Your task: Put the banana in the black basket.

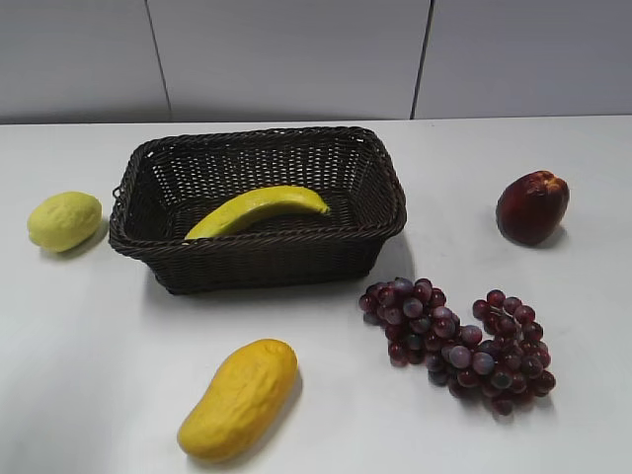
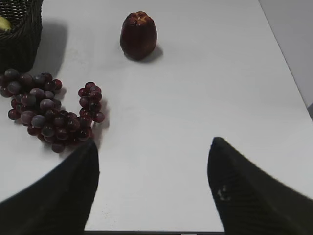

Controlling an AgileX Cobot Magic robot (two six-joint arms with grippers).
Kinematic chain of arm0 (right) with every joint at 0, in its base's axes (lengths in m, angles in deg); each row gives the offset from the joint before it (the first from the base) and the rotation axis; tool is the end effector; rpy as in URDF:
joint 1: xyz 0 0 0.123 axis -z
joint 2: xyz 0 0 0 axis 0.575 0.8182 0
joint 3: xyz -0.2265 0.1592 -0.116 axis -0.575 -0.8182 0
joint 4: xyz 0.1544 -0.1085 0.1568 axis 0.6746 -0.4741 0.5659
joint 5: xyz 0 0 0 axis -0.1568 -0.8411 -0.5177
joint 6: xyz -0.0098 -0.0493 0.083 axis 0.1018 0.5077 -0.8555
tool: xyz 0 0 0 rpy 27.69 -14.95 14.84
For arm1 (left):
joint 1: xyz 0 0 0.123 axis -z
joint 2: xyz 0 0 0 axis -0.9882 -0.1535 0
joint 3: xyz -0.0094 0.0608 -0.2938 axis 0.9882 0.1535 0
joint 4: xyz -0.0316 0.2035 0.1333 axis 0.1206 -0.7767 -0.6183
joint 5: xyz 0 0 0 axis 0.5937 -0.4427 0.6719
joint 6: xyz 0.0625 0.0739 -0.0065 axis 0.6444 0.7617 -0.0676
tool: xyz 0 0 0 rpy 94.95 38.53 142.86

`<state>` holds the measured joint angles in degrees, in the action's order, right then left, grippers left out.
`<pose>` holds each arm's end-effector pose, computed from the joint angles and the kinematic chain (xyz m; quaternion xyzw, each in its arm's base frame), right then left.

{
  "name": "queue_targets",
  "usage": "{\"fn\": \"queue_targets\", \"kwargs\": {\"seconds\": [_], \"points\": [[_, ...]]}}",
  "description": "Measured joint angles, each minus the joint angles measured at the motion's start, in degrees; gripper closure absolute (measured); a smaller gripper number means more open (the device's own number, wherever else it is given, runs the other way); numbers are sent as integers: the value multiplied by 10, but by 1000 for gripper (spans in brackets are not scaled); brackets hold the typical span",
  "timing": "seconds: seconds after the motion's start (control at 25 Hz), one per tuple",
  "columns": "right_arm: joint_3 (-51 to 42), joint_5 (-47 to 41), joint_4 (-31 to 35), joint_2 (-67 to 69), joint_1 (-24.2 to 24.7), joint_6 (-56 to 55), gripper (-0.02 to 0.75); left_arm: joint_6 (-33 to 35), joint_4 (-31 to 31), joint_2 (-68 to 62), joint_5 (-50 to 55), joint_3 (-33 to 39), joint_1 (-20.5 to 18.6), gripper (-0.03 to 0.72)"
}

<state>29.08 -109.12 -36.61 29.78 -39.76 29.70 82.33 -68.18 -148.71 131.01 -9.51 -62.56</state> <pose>-0.0206 0.0017 0.2712 -0.0388 0.8487 0.0391 0.5261 0.1767 -0.0438 0.3519 0.1372 0.9662 0.0400 0.2143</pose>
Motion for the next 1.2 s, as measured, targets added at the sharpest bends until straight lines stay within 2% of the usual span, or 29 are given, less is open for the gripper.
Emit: {"fn": "queue_targets", "kwargs": {"seconds": [0.12, 0.24, 0.32, 0.48, 0.88, 1.2], "points": [[0, 0, 0, 0, 0, 0, 183, 0, 2, 53, -17, 79, -66, 98], [0, 0, 0, 0, 0, 0, 183, -1, 16, 114, -34, 153, -104, 98], [0, 0, 0, 0, 0, 0, 183, -1, 29, 157, -43, 195, -116, 98], [0, 0, 0, 0, 0, 0, 183, -2, 49, 262, -64, 241, -120, 98], [0, 0, 0, 0, 0, 0, 183, -2, 54, 529, -85, 253, -120, 98], [0, 0, 0, 0, 0, 0, 183, -2, 54, 601, -68, 283, -120, 98]]}}
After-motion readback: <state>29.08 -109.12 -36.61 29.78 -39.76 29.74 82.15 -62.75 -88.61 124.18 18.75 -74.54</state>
